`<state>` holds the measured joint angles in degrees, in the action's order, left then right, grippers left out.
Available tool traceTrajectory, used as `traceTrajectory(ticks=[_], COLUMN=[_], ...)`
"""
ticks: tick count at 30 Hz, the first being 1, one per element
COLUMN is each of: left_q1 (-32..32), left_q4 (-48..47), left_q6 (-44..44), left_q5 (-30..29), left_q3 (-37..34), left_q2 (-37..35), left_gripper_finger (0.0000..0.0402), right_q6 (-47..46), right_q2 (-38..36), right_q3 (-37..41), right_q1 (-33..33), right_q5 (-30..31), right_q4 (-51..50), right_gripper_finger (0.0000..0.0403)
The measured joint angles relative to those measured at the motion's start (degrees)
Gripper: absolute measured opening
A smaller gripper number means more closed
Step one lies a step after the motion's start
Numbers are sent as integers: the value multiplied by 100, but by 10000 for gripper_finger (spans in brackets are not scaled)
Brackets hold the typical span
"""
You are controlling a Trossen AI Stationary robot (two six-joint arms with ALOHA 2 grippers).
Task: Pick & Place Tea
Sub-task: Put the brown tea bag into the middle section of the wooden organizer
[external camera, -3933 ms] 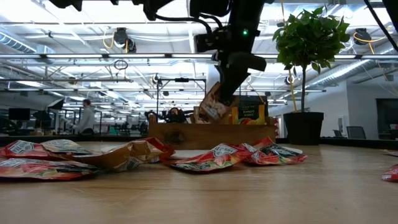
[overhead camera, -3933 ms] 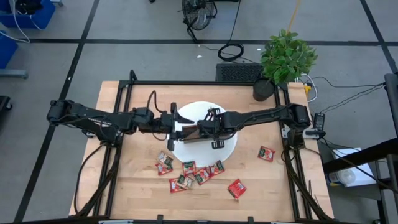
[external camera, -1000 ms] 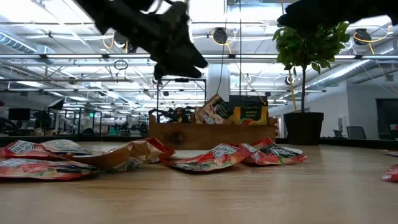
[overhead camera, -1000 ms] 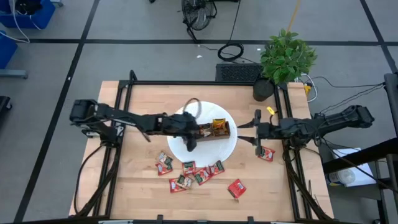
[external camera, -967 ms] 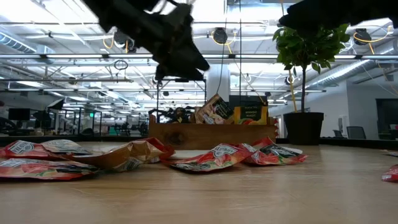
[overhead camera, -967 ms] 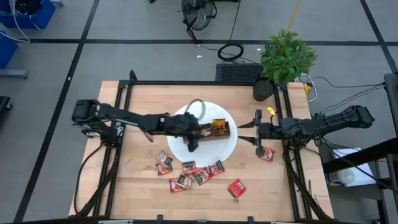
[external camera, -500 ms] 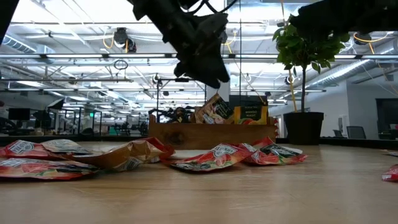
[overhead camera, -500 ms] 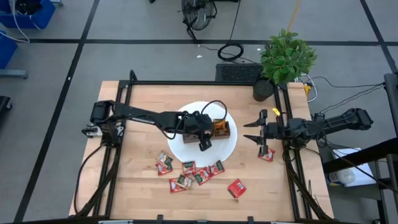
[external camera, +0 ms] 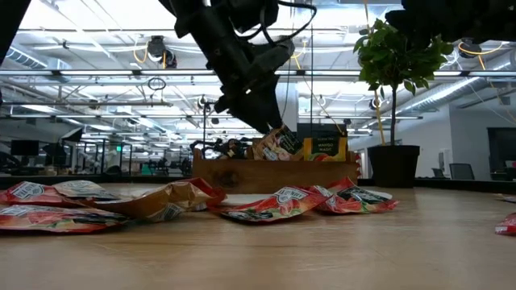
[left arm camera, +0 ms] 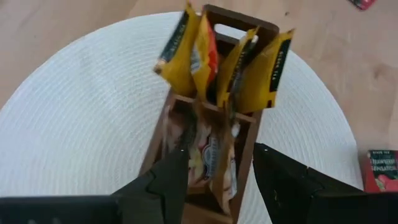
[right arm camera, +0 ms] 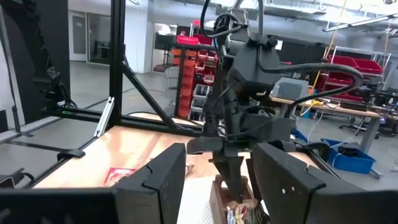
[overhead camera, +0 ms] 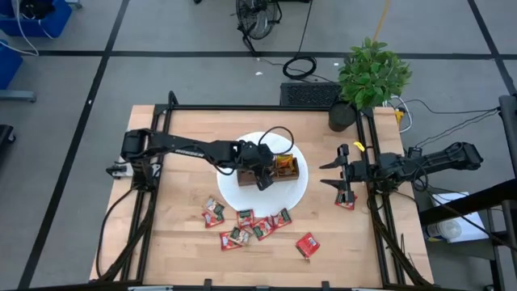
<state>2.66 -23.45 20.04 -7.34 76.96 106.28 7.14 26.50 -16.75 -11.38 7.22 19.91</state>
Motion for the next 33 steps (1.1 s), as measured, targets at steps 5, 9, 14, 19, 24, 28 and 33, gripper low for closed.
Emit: traceTrajectory(ticks=[5, 9, 14, 19, 24, 28, 33], left_q1=[-54, -47, -29, -23, 21, 16, 17], left_q4=[96, 224, 417, 408, 314, 306, 310], left_q6=[-58, -205, -242, -346, -360, -385, -471], left_q5=[203, 245, 243, 245, 237, 209, 166], left_q3=[1, -6, 1, 13, 16, 16, 16], left_q2=[136, 278, 274, 274, 290, 290, 290], left_gripper_finger=[182, 182, 182, 182, 160, 81, 11], right_q6=[-1, -46, -46, -48, -48, -48, -48], right_q2=[-1, 7, 28, 43, 44, 45, 44], right_q3=[0, 0, 0, 0, 0, 0, 0], right_q1=[0, 0, 0, 0, 0, 0, 0], right_q5=[2, 6, 9, 13, 15, 15, 15], right_q4=[-3, -4, -28, -49, -73, -80, -80], right_gripper_finger=[172, 172, 172, 172, 172, 172, 172])
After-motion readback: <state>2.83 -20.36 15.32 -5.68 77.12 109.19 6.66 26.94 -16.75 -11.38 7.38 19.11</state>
